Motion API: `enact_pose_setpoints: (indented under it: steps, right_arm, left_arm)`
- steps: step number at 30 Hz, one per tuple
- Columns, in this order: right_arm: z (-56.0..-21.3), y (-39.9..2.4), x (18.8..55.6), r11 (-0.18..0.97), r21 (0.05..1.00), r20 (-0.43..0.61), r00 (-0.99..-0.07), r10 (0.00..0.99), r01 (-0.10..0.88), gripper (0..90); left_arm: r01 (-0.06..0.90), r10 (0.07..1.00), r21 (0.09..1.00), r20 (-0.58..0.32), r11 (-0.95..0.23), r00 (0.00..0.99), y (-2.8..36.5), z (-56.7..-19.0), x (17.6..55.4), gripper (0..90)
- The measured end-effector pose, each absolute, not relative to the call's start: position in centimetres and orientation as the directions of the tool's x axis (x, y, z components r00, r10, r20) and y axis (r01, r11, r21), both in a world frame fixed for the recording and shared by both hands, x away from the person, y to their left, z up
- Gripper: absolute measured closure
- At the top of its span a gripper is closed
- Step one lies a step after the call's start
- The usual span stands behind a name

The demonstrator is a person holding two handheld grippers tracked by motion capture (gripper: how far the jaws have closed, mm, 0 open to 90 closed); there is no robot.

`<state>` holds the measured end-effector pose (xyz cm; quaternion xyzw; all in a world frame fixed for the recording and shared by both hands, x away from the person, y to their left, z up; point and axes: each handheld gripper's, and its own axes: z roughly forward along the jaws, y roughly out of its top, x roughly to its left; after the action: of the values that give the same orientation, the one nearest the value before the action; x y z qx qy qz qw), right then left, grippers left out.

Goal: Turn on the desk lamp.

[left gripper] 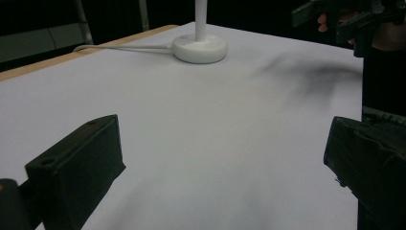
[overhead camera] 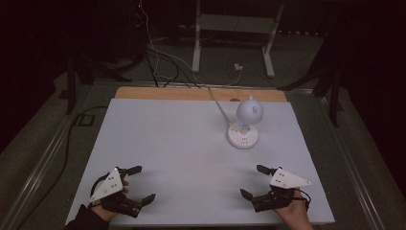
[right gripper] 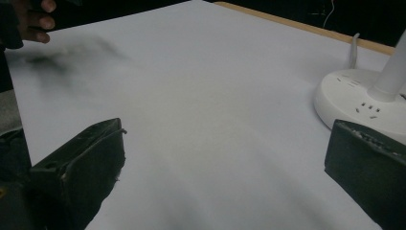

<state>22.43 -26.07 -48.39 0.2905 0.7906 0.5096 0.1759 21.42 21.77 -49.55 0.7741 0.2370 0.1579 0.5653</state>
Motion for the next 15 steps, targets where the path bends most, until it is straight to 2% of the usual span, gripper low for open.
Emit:
enact_pose_setpoints:
  steps: [15]
  right_arm:
    - [-46.9, -25.7, 23.4, 0.296, 0.917, 0.021, -0.772, 0.635, 0.268, 0.0]
  left_arm:
    - [0.191, 0.544, 0.952, -0.031, -0.241, 0.839, 21.8, -49.5, 21.5, 0.4]
